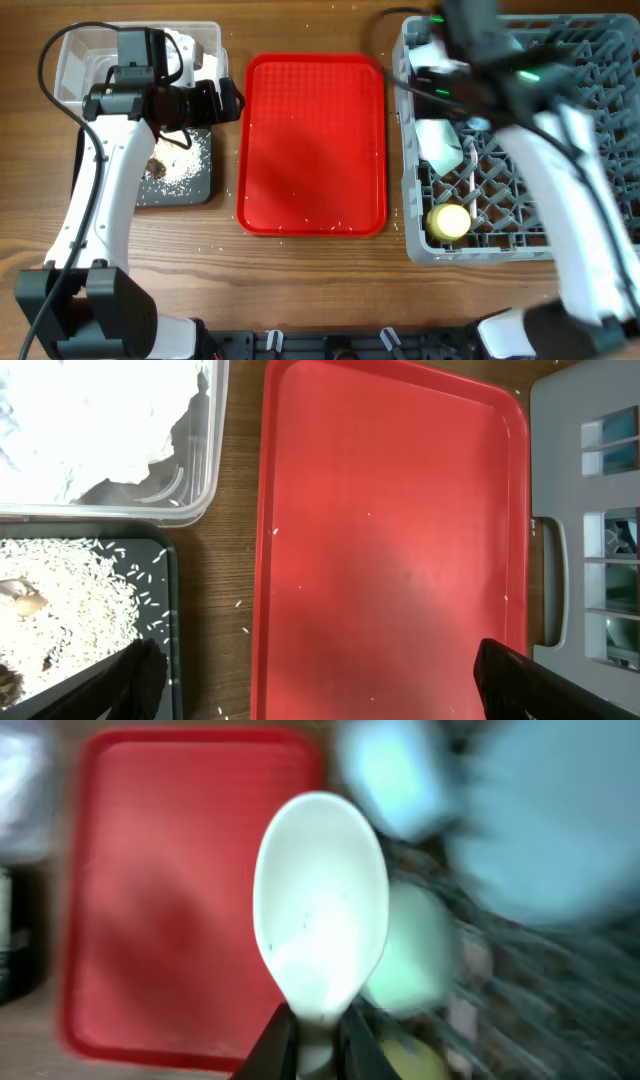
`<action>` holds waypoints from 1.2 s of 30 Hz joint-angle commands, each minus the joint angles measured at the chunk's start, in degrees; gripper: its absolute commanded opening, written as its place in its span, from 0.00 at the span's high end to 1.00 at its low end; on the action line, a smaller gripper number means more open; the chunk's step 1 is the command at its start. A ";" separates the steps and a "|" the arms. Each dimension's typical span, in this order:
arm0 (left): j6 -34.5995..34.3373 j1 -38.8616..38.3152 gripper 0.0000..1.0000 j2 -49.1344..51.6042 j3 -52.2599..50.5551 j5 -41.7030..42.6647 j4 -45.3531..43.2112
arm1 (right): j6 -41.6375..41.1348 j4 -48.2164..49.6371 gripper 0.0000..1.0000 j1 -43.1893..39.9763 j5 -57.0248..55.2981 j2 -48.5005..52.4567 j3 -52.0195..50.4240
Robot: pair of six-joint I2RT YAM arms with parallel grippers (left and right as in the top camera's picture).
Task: Sort waste into correct bins and load items into the dishwasher rack
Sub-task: 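Insert the spoon into the rack beside the fork and release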
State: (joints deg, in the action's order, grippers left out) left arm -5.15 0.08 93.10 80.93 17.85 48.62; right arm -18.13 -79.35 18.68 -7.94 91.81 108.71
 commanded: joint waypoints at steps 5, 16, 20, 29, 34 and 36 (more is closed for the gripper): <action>0.26 0.15 0.00 -0.83 0.04 0.07 -0.15 | -1.09 -4.44 0.96 -11.58 -11.52 -2.14 -9.38; 0.26 0.15 0.00 -0.83 0.07 0.07 -0.15 | 13.49 12.68 0.62 -14.99 -11.50 -2.03 -34.95; 0.26 0.15 0.00 -0.83 0.04 0.07 -0.15 | 13.18 12.74 0.45 -14.99 -8.72 -2.03 -35.06; 0.26 0.15 0.00 -0.83 0.04 0.07 -0.15 | 15.80 8.74 0.51 -13.44 2.19 -8.09 -25.55; 0.26 0.15 0.00 -0.83 0.04 0.07 -0.15 | 15.02 8.79 0.00 -13.29 10.91 -17.22 -20.26; 0.26 0.15 0.00 -0.83 0.04 0.07 -0.15 | 9.07 9.68 0.00 -13.29 16.83 -20.85 -20.26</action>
State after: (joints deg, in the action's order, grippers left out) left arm -5.15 0.08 93.10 80.93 17.82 48.64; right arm -3.20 -70.24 5.26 -0.89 75.37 87.35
